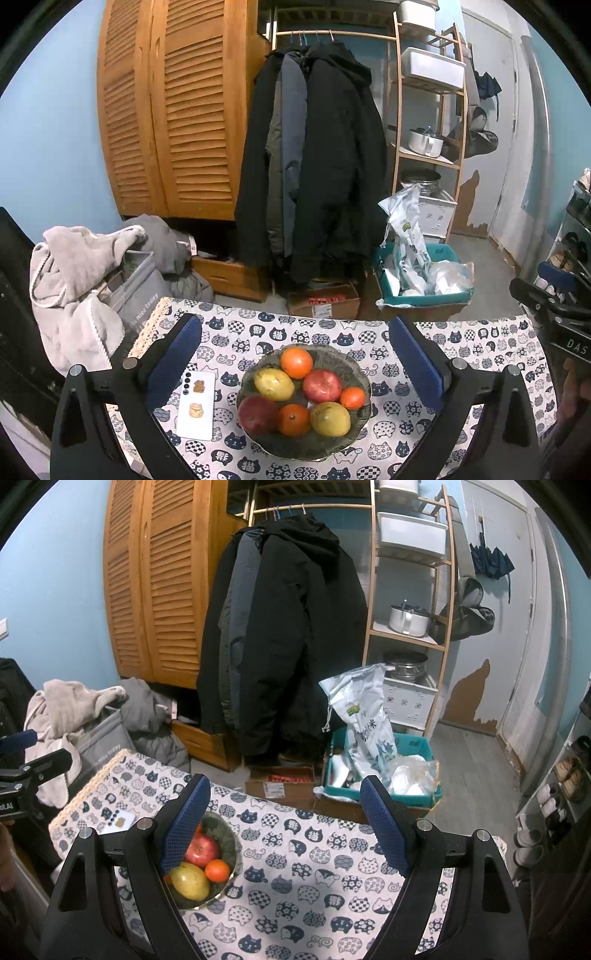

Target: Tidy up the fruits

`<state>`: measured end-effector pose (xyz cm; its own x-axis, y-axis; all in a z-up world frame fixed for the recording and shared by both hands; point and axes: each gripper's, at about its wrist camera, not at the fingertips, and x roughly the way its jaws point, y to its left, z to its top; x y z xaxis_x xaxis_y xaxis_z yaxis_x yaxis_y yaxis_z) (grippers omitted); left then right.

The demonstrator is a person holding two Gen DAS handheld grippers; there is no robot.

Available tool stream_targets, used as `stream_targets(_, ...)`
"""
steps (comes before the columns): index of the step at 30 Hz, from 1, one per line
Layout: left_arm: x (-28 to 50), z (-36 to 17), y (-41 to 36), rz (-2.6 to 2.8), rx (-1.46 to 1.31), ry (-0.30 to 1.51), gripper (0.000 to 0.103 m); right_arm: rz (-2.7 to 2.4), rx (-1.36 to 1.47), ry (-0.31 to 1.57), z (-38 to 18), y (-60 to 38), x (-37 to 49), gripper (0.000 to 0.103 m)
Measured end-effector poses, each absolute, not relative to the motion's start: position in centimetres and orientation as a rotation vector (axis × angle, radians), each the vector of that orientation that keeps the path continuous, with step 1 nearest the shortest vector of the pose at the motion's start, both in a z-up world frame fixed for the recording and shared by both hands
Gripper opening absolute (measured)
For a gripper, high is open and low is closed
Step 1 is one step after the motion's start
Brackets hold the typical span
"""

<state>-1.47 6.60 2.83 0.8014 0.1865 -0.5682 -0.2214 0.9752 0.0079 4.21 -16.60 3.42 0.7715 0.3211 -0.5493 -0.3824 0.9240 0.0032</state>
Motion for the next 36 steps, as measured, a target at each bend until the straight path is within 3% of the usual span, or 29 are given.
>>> stream_targets(36,-1.84,3.47,6.57,0.251,-0.033,0.588,0.102,0.384,-0.118,0.57,3.47,-16.29,4.05,0.082)
